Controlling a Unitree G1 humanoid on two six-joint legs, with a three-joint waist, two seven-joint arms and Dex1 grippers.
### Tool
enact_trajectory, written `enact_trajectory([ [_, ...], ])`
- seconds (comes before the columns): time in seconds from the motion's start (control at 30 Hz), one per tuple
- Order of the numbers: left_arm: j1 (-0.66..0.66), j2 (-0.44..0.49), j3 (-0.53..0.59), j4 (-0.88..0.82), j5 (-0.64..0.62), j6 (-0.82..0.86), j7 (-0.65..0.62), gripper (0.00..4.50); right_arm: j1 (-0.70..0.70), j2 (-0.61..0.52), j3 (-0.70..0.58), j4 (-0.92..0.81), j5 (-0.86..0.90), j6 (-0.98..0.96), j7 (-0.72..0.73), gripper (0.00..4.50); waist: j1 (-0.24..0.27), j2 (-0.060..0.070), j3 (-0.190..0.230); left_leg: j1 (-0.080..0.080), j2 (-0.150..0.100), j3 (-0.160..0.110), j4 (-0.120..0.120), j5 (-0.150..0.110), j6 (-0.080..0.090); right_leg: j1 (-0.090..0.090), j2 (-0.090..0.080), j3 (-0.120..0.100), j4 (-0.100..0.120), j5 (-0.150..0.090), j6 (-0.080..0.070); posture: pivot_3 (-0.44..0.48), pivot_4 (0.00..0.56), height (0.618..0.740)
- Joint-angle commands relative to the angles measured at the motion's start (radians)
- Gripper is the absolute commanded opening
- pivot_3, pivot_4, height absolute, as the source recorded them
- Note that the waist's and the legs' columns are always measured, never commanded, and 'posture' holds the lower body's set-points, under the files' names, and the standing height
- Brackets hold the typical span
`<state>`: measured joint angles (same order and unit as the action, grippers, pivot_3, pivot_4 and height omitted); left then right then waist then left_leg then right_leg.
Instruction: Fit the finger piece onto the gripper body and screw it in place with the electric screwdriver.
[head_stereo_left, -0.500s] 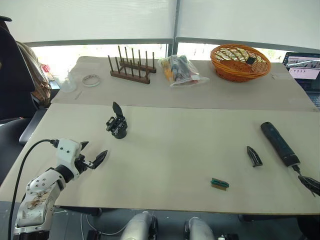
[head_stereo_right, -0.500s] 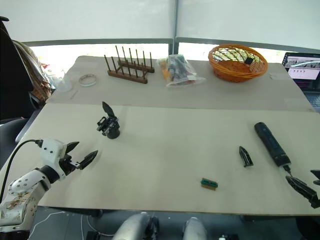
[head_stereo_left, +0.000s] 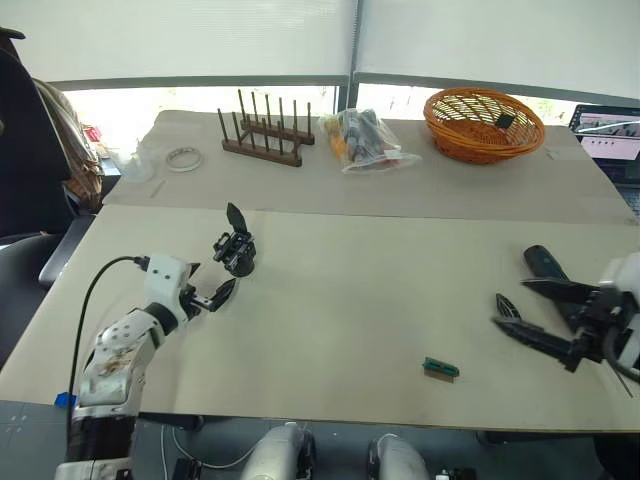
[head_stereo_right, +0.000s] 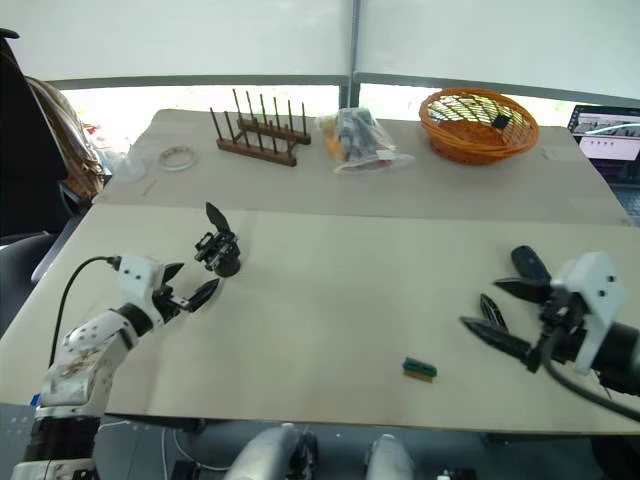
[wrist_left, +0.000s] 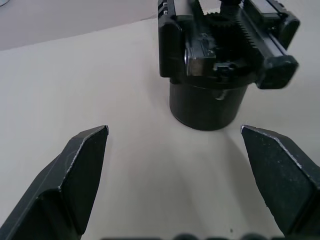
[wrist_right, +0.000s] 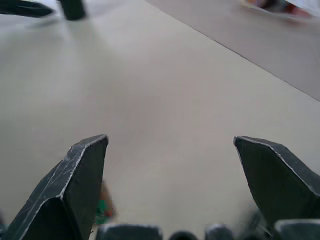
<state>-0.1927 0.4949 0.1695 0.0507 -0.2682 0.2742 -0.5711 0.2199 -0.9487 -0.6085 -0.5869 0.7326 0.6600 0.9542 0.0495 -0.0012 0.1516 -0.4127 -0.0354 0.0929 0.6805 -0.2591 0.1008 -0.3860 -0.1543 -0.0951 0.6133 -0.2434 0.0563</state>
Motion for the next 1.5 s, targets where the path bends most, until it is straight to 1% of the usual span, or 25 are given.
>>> enact_trajectory([
  [0.03, -0.058, -0.02, -0.028, 0.062, 0.032, -0.061, 0.004, 4.5, -0.079, -0.017, 0.055, -0.048, 0.042, 0.019, -0.031, 4.44, -0.001, -0.001, 0.0, 0.0, 0.0, 0.0, 0.0, 0.0, 0.0, 0.0, 0.0, 0.0, 0.0, 0.001, 0.0, 0.0, 0.15, 0.74],
  [0.17, -0.126, -0.055, -0.06, 0.152, 0.063, -0.099, 0.015, 4.5, -0.175, -0.002, 0.143, -0.054, 0.02, 0.014, -0.089, 4.44, -0.001, -0.002, 0.0, -0.001, 0.0, 0.0, 0.0, 0.0, 0.0, -0.001, -0.001, 0.0, 0.0, 0.001, 0.001, 0.0, 0.15, 0.74],
  [0.3, -0.163, -0.083, -0.076, 0.226, 0.092, -0.139, 0.035, 4.5, -0.194, 0.014, 0.184, -0.064, 0.018, 0.017, -0.121, 4.44, -0.001, -0.003, 0.0, -0.002, -0.001, 0.0, 0.0, 0.001, 0.002, 0.001, 0.0, -0.001, 0.001, 0.001, 0.001, 0.0, 0.15, 0.74],
  [0.4, -0.174, -0.114, -0.072, 0.242, 0.084, -0.167, 0.046, 3.67, -0.179, 0.025, 0.198, -0.079, 0.017, 0.014, -0.135, 4.5, -0.001, -0.003, 0.0, -0.002, -0.001, 0.0, 0.001, 0.002, 0.003, 0.002, 0.001, -0.001, 0.001, 0.001, 0.001, 0.0, 0.15, 0.74],
  [0.47, -0.173, -0.134, -0.078, 0.234, 0.079, -0.171, 0.043, 2.69, -0.17, 0.033, 0.2, -0.087, 0.021, 0.016, -0.146, 4.5, 0.0, -0.003, 0.0, -0.002, -0.001, 0.0, 0.002, 0.002, 0.002, 0.003, 0.001, -0.002, 0.001, 0.001, 0.001, 0.0, 0.15, 0.74],
  [0.5, -0.168, -0.141, -0.087, 0.221, 0.08, -0.172, 0.037, 2.4, -0.164, 0.037, 0.2, -0.091, 0.021, 0.016, -0.15, 4.5, 0.0, -0.003, 0.0, -0.002, -0.001, 0.0, 0.002, 0.001, 0.001, 0.003, 0.0, -0.002, 0.001, 0.001, 0.001, 0.0, 0.15, 0.74],
  [0.53, -0.164, -0.146, -0.098, 0.205, 0.086, -0.17, 0.037, 2.38, -0.158, 0.041, 0.199, -0.095, 0.02, 0.016, -0.154, 4.5, 0.001, -0.003, 0.0, -0.002, -0.001, 0.0, 0.002, 0.001, 0.001, 0.003, 0.0, -0.002, 0.001, 0.001, 0.001, 0.0, 0.15, 0.74],
  [0.73, -0.124, -0.247, -0.196, -0.041, 0.126, -0.037, 0.133, 2.38, -0.111, 0.06, 0.189, -0.129, 0.023, 0.015, -0.175, 4.5, 0.013, -0.003, 0.0, -0.003, -0.002, -0.001, 0.003, 0.001, 0.001, 0.002, -0.001, -0.001, 0.0, 0.003, 0.004, 0.0, 0.15, 0.74],
  [0.83, -0.147, -0.349, -0.293, -0.13, 0.209, 0.091, 0.254, 2.38, -0.096, 0.072, 0.203, -0.147, 0.025, 0.018, -0.193, 4.5, 0.017, -0.004, 0.001, -0.005, -0.002, -0.002, 0.005, 0.001, 0.001, 0.004, 0.0, -0.002, 0.0, 0.003, 0.004, 0.0, 0.15, 0.74],
  [0.9, -0.155, -0.375, -0.328, -0.145, 0.247, 0.117, 0.285, 2.38, -0.095, 0.074, 0.211, -0.153, 0.023, 0.018, -0.2, 4.5, 0.014, -0.004, 0.001, -0.006, -0.002, -0.002, 0.006, 0.001, 0.002, 0.004, 0.001, -0.001, 0.0, 0.003, 0.004, 0.0, 0.15, 0.74],
  [1.0, -0.171, -0.391, -0.368, -0.109, 0.278, 0.105, 0.294, 2.38, -0.105, 0.08, 0.224, -0.15, 0.023, 0.019, -0.215, 4.5, 0.003, -0.004, 0.001, -0.008, 0.0, -0.001, 0.006, 0.003, 0.005, 0.0, 0.003, 0.0, 0.001, 0.003, 0.004, 0.0, 0.15, 0.74],
  [1.03, -0.178, -0.394, -0.37, -0.088, 0.275, 0.103, 0.289, 2.38, -0.105, 0.082, 0.229, -0.147, 0.02, 0.016, -0.219, 4.5, -0.001, -0.004, 0.001, -0.009, 0.0, -0.001, 0.006, 0.005, 0.009, 0.0, 0.004, -0.001, 0.001, 0.003, 0.004, 0.0, 0.15, 0.74],
  [1.13, -0.188, -0.395, -0.354, -0.036, 0.251, 0.097, 0.265, 2.38, -0.105, 0.087, 0.24, -0.142, 0.01, 0.009, -0.227, 4.5, -0.005, -0.004, 0.001, -0.009, 0.002, -0.001, 0.006, 0.006, 0.01, -0.001, 0.005, -0.001, 0.002, 0.003, 0.004, 0.0, 0.15, 0.74],
  [1.2, -0.186, -0.376, -0.332, -0.017, 0.215, 0.092, 0.216, 3.41, -0.106, 0.09, 0.243, -0.138, 0.005, 0.005, -0.234, 4.5, -0.006, -0.004, 0.001, -0.009, 0.002, -0.001, 0.006, 0.006, 0.01, -0.001, 0.005, -0.001, 0.001, 0.003, 0.004, 0.0, 0.15, 0.74],
  [1.23, -0.184, -0.362, -0.325, -0.015, 0.192, 0.089, 0.177, 3.67, -0.109, 0.092, 0.244, -0.135, 0.004, 0.004, -0.237, 4.5, -0.006, -0.004, 0.001, -0.009, 0.001, -0.001, 0.006, 0.006, 0.01, 0.0, 0.005, -0.001, 0.001, 0.003, 0.004, 0.0, 0.15, 0.74],
  [1.27, -0.18, -0.338, -0.322, -0.016, 0.17, 0.081, 0.124, 4.12, -0.111, 0.094, 0.244, -0.132, 0.003, 0.004, -0.24, 4.5, -0.007, -0.004, 0.001, -0.009, 0.002, -0.001, 0.006, 0.006, 0.01, 0.0, 0.005, -0.001, 0.001, 0.003, 0.004, 0.0, 0.15, 0.74],
  [1.3, -0.182, -0.307, -0.316, -0.007, 0.153, 0.072, 0.074, 4.41, -0.115, 0.097, 0.246, -0.129, 0.0, 0.003, -0.242, 4.5, -0.007, -0.004, 0.001, -0.009, 0.002, -0.001, 0.006, 0.006, 0.01, -0.001, 0.005, -0.001, 0.001, 0.003, 0.004, 0.0, 0.15, 0.74],
  [1.33, -0.185, -0.286, -0.313, 0.003, 0.143, 0.065, 0.042, 4.41, -0.118, 0.099, 0.248, -0.127, -0.002, 0.004, -0.242, 4.5, -0.007, -0.004, 0.001, -0.009, 0.002, -0.001, 0.006, 0.006, 0.01, -0.001, 0.005, -0.001, 0.001, 0.003, 0.004, 0.0, 0.15, 0.74],
  [1.4, -0.194, -0.223, -0.303, 0.036, 0.09, 0.037, -0.095, 4.41, -0.125, 0.101, 0.256, -0.122, -0.009, 0.001, -0.24, 4.5, -0.007, -0.004, 0.001, -0.009, 0.002, -0.001, 0.006, 0.006, 0.009, -0.001, 0.005, -0.001, 0.001, 0.003, 0.004, 0.0, 0.15, 0.74],
  [1.47, -0.218, -0.16, -0.296, 0.107, 0.054, -0.028, -0.236, 4.41, -0.134, 0.102, 0.264, -0.116, -0.015, -0.001, -0.238, 4.5, -0.007, -0.004, 0.0, -0.009, 0.001, -0.001, 0.007, 0.006, 0.009, -0.001, 0.005, -0.001, 0.001, 0.003, 0.004, 0.0, 0.15, 0.74],
  [1.5, -0.246, -0.126, -0.306, 0.172, 0.064, -0.082, -0.302, 4.41, -0.138, 0.104, 0.266, -0.113, -0.016, -0.002, -0.238, 4.5, -0.007, -0.004, 0.0, -0.008, 0.001, -0.001, 0.007, 0.006, 0.009, -0.001, 0.005, -0.001, 0.001, 0.003, 0.004, 0.0, 0.15, 0.74],
])
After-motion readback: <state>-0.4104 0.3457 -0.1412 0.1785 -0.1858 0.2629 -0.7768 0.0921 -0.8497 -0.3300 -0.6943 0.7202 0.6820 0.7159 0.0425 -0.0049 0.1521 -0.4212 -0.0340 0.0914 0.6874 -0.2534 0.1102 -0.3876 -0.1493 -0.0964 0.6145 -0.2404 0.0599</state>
